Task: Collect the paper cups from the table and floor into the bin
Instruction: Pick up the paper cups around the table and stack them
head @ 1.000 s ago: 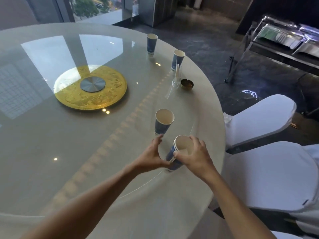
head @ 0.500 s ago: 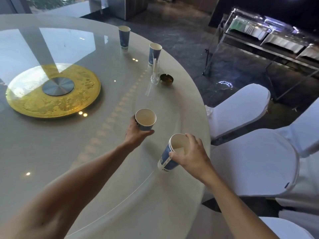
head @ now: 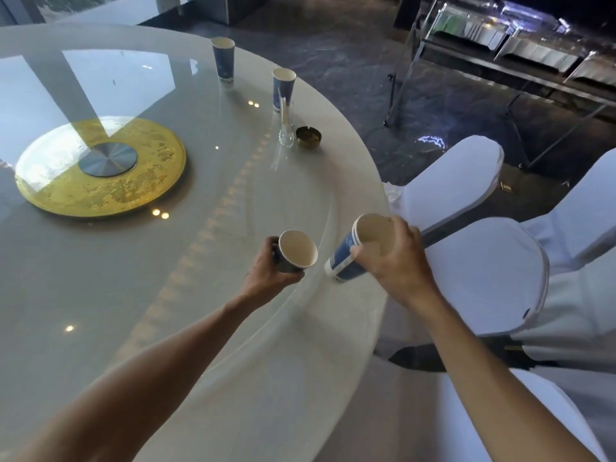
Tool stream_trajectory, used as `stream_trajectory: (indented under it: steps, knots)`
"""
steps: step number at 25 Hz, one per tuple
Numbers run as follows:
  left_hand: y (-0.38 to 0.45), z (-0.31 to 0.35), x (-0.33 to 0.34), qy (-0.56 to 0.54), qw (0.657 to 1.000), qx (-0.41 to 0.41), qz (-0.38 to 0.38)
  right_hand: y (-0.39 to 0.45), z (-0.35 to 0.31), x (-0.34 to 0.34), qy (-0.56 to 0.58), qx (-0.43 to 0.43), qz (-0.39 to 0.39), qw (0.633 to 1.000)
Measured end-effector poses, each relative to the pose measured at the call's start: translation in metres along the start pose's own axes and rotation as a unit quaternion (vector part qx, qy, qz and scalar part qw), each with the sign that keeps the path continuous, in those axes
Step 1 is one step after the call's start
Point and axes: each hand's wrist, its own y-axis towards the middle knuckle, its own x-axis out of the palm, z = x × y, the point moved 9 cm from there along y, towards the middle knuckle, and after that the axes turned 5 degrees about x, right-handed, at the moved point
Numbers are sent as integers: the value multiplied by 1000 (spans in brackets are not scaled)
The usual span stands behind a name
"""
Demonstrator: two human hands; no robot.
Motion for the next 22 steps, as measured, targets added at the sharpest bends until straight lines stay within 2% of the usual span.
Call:
stream_trajectory:
  steps: [4, 7, 12, 18, 22]
  knots:
    - [-54, 15, 34, -9, 999, 20, -36, -34, 3, -34, 52, -30, 14, 998]
    - [-93, 43, 74, -3, 995, 57, -79, -69, 26, -63, 71, -37, 5, 997]
    - [-134, 65, 113, -41, 991, 72, -106, -95, 56, -84, 86, -41, -20, 995]
    - [-215, 128, 203, -50, 983, 136, -115, -161, 151, -131, 55, -12, -38, 998]
    - [-282, 171, 274, -38, 980, 163, -108, -208, 219, -173, 48, -34, -71, 996]
